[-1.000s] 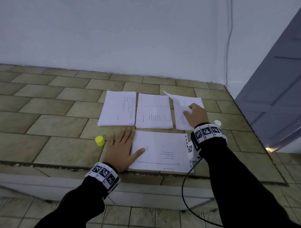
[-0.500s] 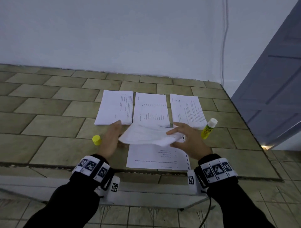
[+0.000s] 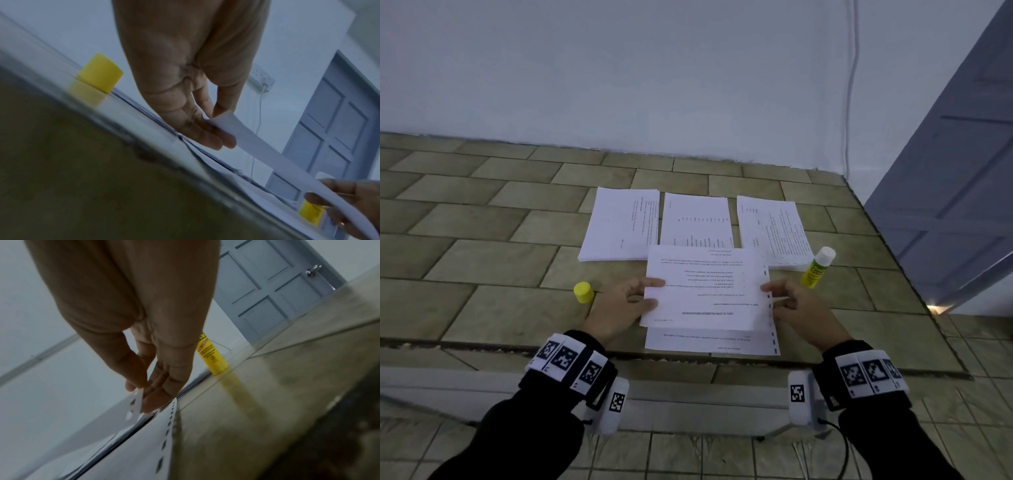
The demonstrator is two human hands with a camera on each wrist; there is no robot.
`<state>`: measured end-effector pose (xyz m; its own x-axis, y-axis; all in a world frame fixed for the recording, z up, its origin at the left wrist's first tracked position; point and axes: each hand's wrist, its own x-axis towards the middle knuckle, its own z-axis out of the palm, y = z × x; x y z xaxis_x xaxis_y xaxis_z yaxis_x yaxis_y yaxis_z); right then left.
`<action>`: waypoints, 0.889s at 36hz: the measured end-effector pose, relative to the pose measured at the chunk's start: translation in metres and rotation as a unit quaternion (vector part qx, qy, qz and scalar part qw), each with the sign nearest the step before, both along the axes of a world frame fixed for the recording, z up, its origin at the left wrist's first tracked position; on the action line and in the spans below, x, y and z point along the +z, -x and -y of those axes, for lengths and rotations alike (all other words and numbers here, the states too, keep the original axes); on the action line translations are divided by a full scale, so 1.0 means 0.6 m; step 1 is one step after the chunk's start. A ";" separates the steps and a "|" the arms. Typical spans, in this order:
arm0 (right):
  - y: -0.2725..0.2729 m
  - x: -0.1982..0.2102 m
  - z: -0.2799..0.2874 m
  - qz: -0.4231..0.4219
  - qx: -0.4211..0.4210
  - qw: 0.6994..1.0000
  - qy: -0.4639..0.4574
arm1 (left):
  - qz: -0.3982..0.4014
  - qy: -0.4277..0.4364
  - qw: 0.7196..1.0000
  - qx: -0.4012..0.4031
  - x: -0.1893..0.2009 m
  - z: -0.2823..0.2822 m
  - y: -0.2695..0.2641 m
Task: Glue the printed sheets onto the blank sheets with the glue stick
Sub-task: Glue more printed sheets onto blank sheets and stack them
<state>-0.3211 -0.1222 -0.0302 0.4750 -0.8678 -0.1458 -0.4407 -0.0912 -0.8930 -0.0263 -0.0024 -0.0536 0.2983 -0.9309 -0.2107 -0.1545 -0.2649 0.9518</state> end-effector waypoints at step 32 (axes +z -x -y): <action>0.009 -0.017 -0.008 -0.156 0.029 0.985 0.066 | 0.279 -0.015 0.959 -0.047 0.006 -0.008 0.021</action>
